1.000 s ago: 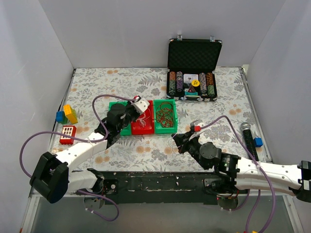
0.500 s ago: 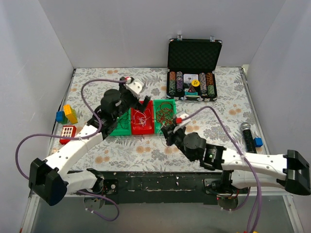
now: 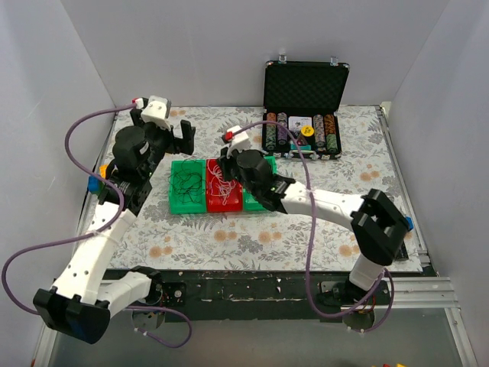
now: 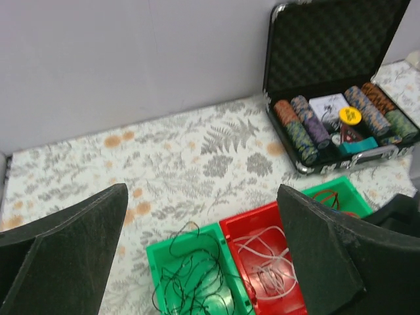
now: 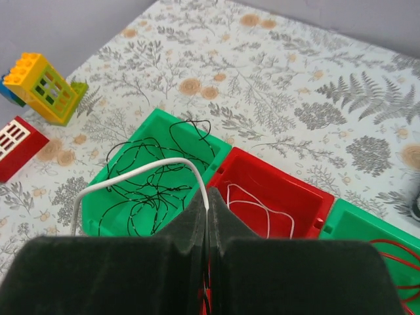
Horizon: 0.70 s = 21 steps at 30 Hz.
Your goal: Untangle the cables
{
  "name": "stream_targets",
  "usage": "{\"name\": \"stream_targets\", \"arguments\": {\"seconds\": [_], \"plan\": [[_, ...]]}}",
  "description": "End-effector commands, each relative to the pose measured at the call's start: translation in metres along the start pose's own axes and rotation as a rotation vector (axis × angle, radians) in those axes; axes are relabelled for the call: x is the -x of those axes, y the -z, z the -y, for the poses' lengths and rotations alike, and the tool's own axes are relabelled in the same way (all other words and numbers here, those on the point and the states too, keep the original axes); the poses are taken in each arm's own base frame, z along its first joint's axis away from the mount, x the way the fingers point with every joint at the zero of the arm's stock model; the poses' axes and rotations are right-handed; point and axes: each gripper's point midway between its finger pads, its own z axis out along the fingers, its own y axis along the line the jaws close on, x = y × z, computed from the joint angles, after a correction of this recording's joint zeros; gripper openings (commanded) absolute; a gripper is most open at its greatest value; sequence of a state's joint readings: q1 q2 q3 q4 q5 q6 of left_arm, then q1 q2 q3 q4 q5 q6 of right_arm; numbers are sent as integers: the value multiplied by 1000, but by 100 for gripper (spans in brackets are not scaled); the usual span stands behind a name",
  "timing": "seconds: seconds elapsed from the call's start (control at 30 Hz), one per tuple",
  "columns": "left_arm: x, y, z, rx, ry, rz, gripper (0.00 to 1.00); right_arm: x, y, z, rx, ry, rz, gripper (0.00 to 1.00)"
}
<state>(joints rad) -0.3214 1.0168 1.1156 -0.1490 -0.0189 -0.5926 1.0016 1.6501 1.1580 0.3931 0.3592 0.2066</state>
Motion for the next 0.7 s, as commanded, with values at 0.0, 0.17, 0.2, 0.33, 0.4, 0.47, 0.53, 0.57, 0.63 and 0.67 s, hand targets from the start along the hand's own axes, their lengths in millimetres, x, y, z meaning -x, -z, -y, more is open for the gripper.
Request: {"name": "stream_targets", "arguments": {"seconds": [0.0, 0.17, 0.2, 0.33, 0.4, 0.47, 0.53, 0.57, 0.63, 0.67], "plan": [[-21, -9, -14, 43, 63, -113, 98, 5, -36, -4, 66, -18, -17, 1], [-23, -23, -28, 74, 91, -154, 98, -26, -71, 7, 37, -12, -149, 8], [-21, -23, -29, 77, 93, -151, 98, -34, -72, 8, 30, -9, -171, 14], [-13, -24, -25, 37, 95, -157, 98, -53, -61, 20, -22, -21, -218, 50], [-17, -26, -27, 41, 97, -181, 98, -63, -54, 26, -45, -22, -251, 72], [-21, -27, -29, 47, 99, -202, 98, -69, -44, 29, -54, -32, -272, 83], [-23, -28, -31, 53, 110, -216, 98, -63, -31, 30, -54, -48, -271, 85], [-24, -27, -31, 52, 115, -220, 98, -64, -22, 31, -57, -60, -280, 85], [-26, -29, -32, 55, 131, -238, 98, -57, -7, 34, -79, -86, -298, 86], [-27, -30, -34, 63, 133, -247, 98, -50, 0, 35, -91, -95, -299, 86]]}}
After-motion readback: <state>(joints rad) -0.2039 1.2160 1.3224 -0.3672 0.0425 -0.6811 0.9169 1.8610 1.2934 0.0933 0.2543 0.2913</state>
